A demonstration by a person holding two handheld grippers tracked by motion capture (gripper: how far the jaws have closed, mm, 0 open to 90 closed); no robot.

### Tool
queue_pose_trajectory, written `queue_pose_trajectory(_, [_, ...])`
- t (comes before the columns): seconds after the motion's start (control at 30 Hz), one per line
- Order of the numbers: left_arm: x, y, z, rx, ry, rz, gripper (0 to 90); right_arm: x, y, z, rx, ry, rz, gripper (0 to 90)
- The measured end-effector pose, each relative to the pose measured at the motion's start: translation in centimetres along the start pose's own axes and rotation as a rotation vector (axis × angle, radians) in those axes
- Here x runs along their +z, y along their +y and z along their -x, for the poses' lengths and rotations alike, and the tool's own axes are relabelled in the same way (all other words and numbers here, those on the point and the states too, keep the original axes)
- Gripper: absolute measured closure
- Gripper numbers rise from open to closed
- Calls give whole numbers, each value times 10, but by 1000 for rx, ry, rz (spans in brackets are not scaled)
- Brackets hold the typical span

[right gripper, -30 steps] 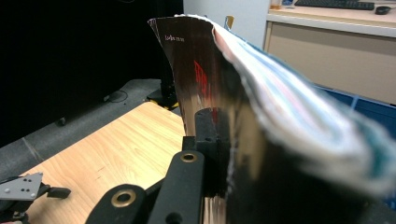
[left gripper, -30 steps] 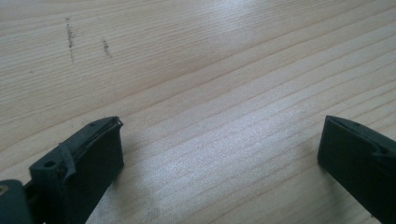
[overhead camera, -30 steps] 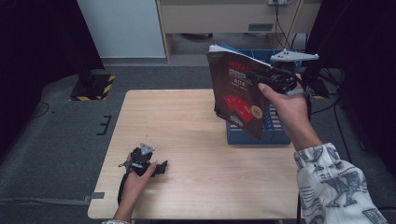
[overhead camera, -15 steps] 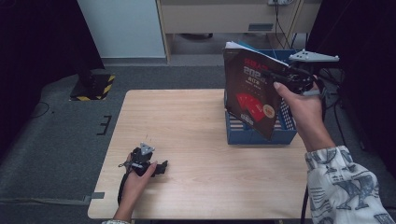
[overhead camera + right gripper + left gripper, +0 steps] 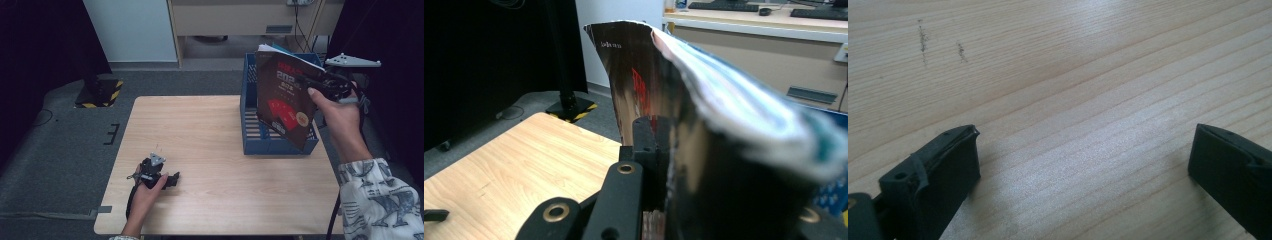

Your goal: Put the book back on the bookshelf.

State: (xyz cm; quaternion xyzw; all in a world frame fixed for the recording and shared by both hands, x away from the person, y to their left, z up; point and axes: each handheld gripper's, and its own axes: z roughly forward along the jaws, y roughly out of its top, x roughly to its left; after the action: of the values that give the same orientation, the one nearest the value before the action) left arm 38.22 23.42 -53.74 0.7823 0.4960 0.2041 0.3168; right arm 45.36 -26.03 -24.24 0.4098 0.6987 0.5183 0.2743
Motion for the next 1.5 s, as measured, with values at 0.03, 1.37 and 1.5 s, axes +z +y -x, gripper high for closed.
queue_pose_trajectory(0.03, [0, 0, 0, 0, 0, 0, 0, -1, 0, 2, 0, -6, -1, 871])
queue_pose_trajectory(1.37, [0, 0, 0, -3, -1, 1, 0, -34, -8, 50, 34, -197, 4, 870])
queue_pose_trajectory(1.5, [0, 0, 0, -3, -1, 1, 0, -34, -10, 53, 36, -207, 0, 871])
